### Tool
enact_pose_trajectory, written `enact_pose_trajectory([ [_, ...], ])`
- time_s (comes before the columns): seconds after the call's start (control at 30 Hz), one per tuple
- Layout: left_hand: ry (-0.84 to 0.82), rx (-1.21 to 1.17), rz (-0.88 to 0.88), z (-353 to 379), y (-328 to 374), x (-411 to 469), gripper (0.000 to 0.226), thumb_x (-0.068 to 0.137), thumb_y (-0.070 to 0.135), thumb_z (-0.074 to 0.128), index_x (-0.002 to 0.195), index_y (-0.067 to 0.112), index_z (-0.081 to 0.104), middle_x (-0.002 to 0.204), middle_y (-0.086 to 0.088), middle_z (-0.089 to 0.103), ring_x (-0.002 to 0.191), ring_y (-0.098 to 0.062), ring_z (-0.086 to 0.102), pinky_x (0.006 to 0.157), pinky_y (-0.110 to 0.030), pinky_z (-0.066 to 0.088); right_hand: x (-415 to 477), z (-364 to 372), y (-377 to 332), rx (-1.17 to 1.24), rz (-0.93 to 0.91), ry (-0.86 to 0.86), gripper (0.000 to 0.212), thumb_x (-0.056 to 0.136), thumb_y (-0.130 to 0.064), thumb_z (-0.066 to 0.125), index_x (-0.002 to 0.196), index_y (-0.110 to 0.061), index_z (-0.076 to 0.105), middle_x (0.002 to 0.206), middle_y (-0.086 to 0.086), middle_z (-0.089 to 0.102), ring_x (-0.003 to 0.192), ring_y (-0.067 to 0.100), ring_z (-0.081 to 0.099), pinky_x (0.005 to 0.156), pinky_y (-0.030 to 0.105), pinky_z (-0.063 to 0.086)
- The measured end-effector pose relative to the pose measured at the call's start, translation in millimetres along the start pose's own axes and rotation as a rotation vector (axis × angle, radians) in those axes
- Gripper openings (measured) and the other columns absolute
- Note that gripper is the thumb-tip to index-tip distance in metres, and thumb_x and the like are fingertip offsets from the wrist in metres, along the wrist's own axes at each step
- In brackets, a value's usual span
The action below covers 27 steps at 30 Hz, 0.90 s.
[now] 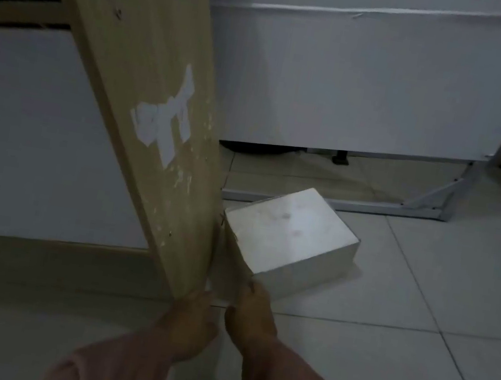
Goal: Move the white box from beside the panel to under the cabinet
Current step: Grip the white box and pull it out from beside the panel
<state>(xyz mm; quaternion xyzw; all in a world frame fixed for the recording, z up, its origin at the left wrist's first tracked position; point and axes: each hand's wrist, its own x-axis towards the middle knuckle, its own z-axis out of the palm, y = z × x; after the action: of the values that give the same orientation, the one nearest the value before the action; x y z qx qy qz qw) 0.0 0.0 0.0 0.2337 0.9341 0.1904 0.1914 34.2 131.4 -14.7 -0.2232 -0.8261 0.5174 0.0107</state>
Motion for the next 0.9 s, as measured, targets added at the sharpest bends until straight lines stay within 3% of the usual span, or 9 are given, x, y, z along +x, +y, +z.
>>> enact_pose_trajectory([
  [0.03,0.015,-0.044,0.018,2,-2,2,0.056,0.086,0.021,0.053,0.141,0.019,0.041,0.145,-0.007,0.045,0.13,-0.02,0.045,0.108,-0.027,0.038,11,-1,1,0.033,-0.012,0.036,0.041,0.092,-0.019,0.046,0.133,-0.015,0.047,0.134,0.003,0.052,0.123,0.023,0.051,0.108,0.037,0.043],
  [0.1,0.027,-0.111,0.012,4,-6,4,0.059,0.084,0.019,0.055,0.142,0.018,0.04,0.144,-0.005,0.045,0.13,-0.018,0.044,0.107,-0.021,0.035,31,-2,-3,-0.099,-0.068,0.021,0.053,0.097,-0.021,0.041,0.147,-0.013,0.027,0.157,0.005,0.021,0.145,0.024,0.022,0.119,0.037,0.023],
  [0.17,0.007,-0.108,-0.023,6,-10,6,0.064,0.084,0.02,0.055,0.145,0.017,0.036,0.147,-0.006,0.041,0.134,-0.02,0.041,0.11,-0.024,0.034,49,-4,-5,-0.316,-0.113,-0.051,0.06,0.097,-0.018,0.043,0.15,-0.01,0.018,0.161,0.006,0.005,0.148,0.025,0.006,0.12,0.037,0.017],
  [0.23,-0.011,-0.096,-0.046,9,-15,9,0.068,0.084,0.022,0.054,0.148,0.017,0.031,0.15,-0.007,0.038,0.137,-0.022,0.037,0.114,-0.03,0.033,57,4,2,-0.58,-0.161,-0.158,0.069,0.092,-0.016,0.05,0.149,-0.004,0.014,0.157,0.011,0.016,0.145,0.029,0.012,0.119,0.039,0.019],
  [0.43,-0.039,-0.082,-0.081,16,-18,14,0.062,0.086,0.021,0.053,0.145,0.017,0.035,0.142,-0.009,0.044,0.131,-0.025,0.043,0.108,-0.034,0.041,59,8,15,-0.595,-0.105,-0.165,0.093,0.082,-0.018,0.065,0.15,-0.003,0.004,0.148,0.015,0.028,0.141,0.031,0.018,0.113,0.039,0.034],
  [0.57,-0.066,-0.092,-0.109,22,-15,17,0.064,0.09,0.024,0.052,0.149,0.016,0.028,0.145,-0.014,0.041,0.132,-0.029,0.043,0.109,-0.038,0.041,55,4,17,-0.692,-0.184,-0.086,0.068,0.084,-0.015,0.058,0.143,-0.001,0.027,0.134,0.015,0.044,0.123,0.029,0.038,0.102,0.034,0.038],
  [0.77,0.019,-0.099,-0.135,28,2,26,0.069,0.098,0.037,0.047,0.154,0.018,0.012,0.165,-0.005,0.003,0.15,-0.026,0.013,0.122,-0.042,0.021,24,-9,32,-0.791,-0.277,-0.009,0.024,0.09,-0.014,0.048,0.11,-0.009,0.061,0.107,0.013,0.061,0.099,0.03,0.052,0.086,0.037,0.044],
  [0.83,0.088,-0.107,-0.147,25,9,32,0.069,0.098,0.042,0.043,0.154,0.02,0.009,0.165,-0.004,-0.003,0.151,-0.026,0.008,0.122,-0.044,0.019,15,-19,39,-0.78,-0.275,0.004,0.026,0.096,-0.026,0.045,0.101,-0.012,0.066,0.096,0.012,0.066,0.091,0.031,0.057,0.083,0.038,0.047],
  [0.9,0.142,-0.1,-0.163,21,15,39,0.069,0.097,0.048,0.04,0.154,0.022,0.009,0.165,-0.003,-0.004,0.151,-0.026,0.006,0.122,-0.045,0.018,7,-34,46,-0.697,-0.182,-0.008,0.043,0.097,-0.04,0.037,0.086,-0.011,0.066,0.085,0.013,0.068,0.079,0.029,0.059,0.077,0.037,0.049],
])
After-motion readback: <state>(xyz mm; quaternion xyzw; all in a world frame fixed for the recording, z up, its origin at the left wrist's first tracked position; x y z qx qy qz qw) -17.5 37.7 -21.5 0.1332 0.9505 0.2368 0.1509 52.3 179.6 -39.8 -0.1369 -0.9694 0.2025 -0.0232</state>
